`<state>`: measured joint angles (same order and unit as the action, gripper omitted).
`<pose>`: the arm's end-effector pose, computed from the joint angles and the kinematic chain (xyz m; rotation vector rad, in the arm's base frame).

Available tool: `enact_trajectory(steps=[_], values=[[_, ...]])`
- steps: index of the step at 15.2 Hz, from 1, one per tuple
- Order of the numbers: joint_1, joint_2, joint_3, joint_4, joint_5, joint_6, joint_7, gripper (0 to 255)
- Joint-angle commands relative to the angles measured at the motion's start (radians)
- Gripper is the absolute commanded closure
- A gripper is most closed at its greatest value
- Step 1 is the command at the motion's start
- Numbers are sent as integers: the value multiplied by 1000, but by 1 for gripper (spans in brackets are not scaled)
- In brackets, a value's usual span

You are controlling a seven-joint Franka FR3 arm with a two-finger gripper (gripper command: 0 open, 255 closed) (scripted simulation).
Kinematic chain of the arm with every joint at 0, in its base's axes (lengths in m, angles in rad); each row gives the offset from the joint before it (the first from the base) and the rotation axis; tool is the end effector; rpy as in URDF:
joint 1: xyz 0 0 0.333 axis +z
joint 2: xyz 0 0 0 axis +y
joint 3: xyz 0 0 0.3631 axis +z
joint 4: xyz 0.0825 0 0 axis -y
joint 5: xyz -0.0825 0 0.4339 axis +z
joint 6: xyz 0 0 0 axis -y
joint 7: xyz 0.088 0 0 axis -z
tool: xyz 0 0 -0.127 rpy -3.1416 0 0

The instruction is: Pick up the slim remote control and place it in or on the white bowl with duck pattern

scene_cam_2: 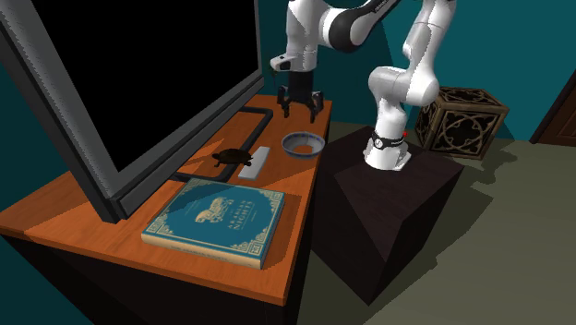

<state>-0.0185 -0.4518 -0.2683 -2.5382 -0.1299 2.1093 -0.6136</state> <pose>0.4071 -0.1280 0.4215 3.0716 0.6516 0.0206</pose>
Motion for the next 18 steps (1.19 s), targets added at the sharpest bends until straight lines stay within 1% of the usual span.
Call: enact_trajectory(steps=[1, 4, 6, 10, 14, 15, 18], values=[[3, 64, -35, 7, -1, 61, -62, 0], [10, 177, -89, 40, 17, 143, -164, 0], [16, 257, -121, 70, 44, 194, -239, 0], [22, 429, -168, 149, 135, 277, -404, 0], [-4, 607, -172, 254, 257, 331, -580, 0], [-13, 634, -166, 272, 275, 337, -606, 0], [-21, 668, -155, 268, 301, 372, -624, 0]])
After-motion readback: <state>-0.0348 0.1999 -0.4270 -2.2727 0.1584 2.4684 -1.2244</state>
